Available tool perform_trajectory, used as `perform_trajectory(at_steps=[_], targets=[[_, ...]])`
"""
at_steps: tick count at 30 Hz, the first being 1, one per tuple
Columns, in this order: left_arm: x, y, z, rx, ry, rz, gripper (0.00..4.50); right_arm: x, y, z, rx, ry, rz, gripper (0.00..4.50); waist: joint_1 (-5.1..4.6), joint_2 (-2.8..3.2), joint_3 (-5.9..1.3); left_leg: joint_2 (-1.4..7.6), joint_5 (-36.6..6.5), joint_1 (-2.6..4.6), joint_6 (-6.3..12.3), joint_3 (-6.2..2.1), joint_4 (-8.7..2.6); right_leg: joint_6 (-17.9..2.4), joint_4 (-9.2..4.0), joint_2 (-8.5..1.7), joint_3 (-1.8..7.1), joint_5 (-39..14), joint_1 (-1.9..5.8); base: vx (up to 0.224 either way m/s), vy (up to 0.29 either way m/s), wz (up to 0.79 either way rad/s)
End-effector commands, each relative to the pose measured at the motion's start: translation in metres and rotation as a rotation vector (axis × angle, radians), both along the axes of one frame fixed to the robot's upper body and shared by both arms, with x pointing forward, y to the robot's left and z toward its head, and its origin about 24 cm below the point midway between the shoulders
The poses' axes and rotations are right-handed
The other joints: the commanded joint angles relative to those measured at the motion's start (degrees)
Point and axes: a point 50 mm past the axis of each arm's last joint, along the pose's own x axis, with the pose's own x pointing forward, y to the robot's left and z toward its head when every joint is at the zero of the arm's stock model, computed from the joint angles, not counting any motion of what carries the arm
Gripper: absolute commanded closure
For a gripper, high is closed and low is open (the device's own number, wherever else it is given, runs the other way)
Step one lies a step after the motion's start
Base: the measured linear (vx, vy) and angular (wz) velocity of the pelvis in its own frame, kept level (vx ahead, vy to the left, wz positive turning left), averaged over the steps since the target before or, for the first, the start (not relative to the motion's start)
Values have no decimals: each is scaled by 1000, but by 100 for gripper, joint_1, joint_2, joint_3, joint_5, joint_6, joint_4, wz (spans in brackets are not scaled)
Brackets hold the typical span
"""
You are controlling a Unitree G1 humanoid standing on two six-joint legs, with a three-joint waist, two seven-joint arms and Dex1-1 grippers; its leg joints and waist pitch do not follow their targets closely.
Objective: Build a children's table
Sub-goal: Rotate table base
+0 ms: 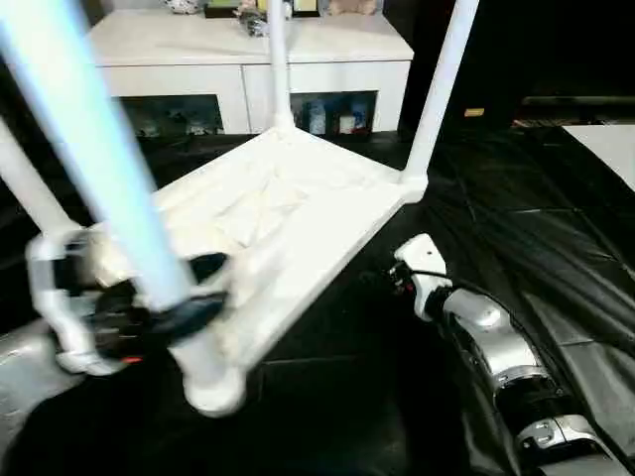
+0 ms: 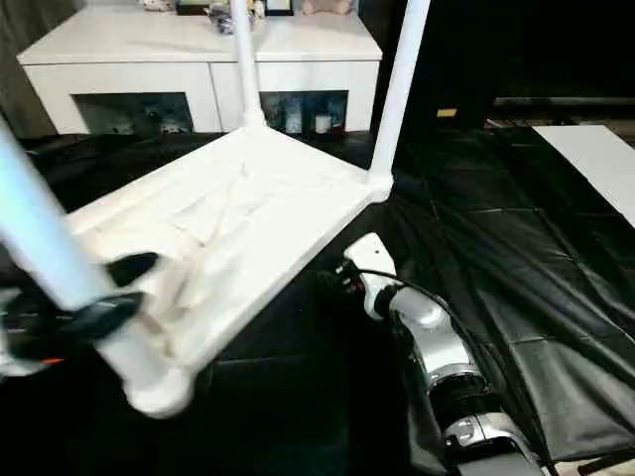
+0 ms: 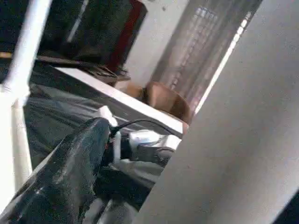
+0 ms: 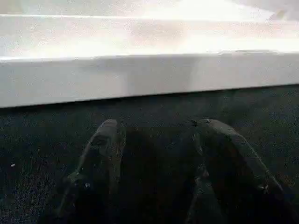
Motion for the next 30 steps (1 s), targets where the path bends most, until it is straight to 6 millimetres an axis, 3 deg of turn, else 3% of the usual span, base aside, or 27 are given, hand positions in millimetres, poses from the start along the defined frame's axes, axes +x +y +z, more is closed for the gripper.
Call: perform_trajectory(at_steps=[1, 5, 6, 8, 13, 15, 17, 22, 24, 30], targets=[[7, -6, -6, 21, 31, -8, 5, 4, 7, 6, 3, -32, 24, 182, -26, 63, -277, 234, -2142, 123, -275, -117, -519, -1178, -440, -173, 200, -1607, 119, 0, 0, 0], [15, -21, -3, 7, 13, -80, 5, 1, 21, 6, 37, -32, 85, 182, -35, 51, -253, 240, -2367, 125, -322, -134, -536, -1089, -470, -182, 195, -2029, 113, 0, 0, 0], [16, -24, -3, 4, 8, -95, 5, 0, 24, 6, 43, -32, 101, 182, -26, 61, -254, 241, -2479, 168, -345, -132, -529, -1047, -491, -178, 200, -2168, 77, 0, 0, 0], [20, -30, -2, 1, 0, -116, 5, -1, 32, 6, 66, -29, 130, 182, -38, 56, -243, 243, -2519, 132, -380, -159, -547, -1021, -489, -193, 196, -2246, 109, 0, 0, 0], [26, -45, -1, 7, -10, -174, 5, -11, 53, 3, 103, -2, 248, 182, -72, 41, -231, 243, -2705, 134, -400, -180, -549, -897, -535, -216, 194, -2629, 93, 0, 0, 0], [26, -48, -1, 11, -11, -191, 5, -12, 56, 2, 109, 3, 268, 182, -104, 26, -225, 237, -2709, 88, -399, -206, -557, -831, -539, -233, 180, -2816, 125, 0, 0, 0], [27, -54, 1, 5, -22, -225, 5, -17, 63, 1, 142, 20, 310, 182, -127, 33, -222, 239, -2786, 105, -404, -218, -557, -766, -567, -234, 174, -2999, 93, 0, 0, 0], [28, -62, 5, -4, -38, -271, 5, -19, 66, 2, 179, 29, 340, 182, -217, 40, -223, 244, -2901, 82, -401, -241, -566, -866, -549, -230, 155, -2860, 107, 0, 0, 0], [28, -66, 8, -14, -47, -298, 5, -20, 66, 3, 199, 31, 359, 182, -239, 39, -227, 244, -2946, 108, -393, -234, -560, -932, -557, -223, 156, -2755, 84, 0, 0, 0], [26, -79, 12, -22, -62, -359, 5, -24, 65, 5, 226, 31, 401, 182, -281, 45, -240, 245, -2714, 84, -301, -207, -547, -1172, -514, -219, 165, -2283, 124, 0, 0, 0]])
